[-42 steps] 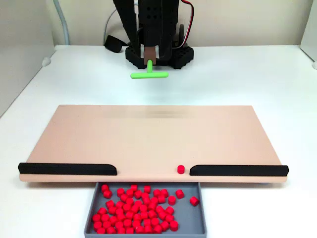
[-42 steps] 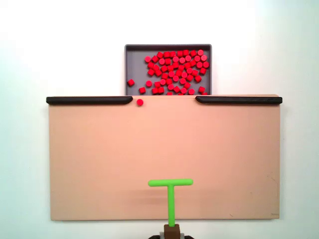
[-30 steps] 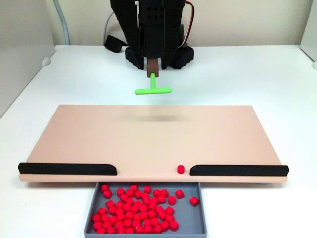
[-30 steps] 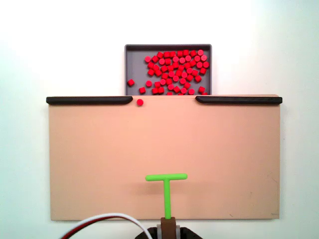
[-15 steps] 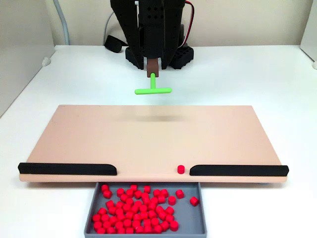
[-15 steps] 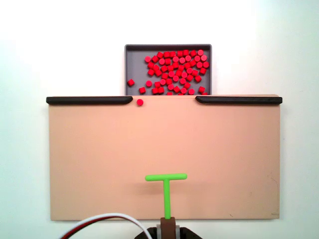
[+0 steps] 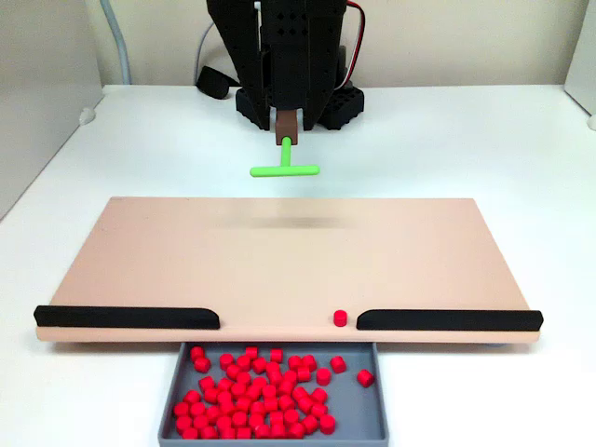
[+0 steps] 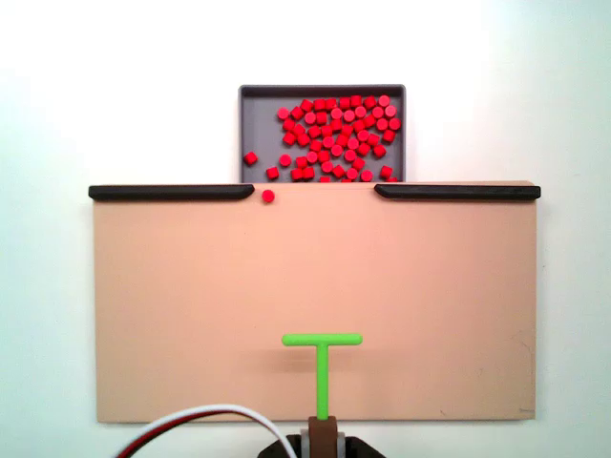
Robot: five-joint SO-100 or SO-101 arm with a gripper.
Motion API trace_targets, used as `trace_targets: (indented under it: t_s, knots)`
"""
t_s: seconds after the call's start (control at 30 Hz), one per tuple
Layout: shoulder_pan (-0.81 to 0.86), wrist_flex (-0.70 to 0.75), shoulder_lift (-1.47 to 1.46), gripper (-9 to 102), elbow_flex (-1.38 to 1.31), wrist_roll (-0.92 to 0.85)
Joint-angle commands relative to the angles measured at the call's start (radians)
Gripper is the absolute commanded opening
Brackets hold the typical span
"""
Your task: Push granules from bottom to the grey container
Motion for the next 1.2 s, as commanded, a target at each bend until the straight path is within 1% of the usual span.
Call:
trace_targets:
  t_s: [0.0, 1.17]
  knots:
    - [-0.009, -0.002, 0.011, 0, -0.006, 0.012]
    - [-0.034, -0.002, -0.012, 0, -0.017, 0.032]
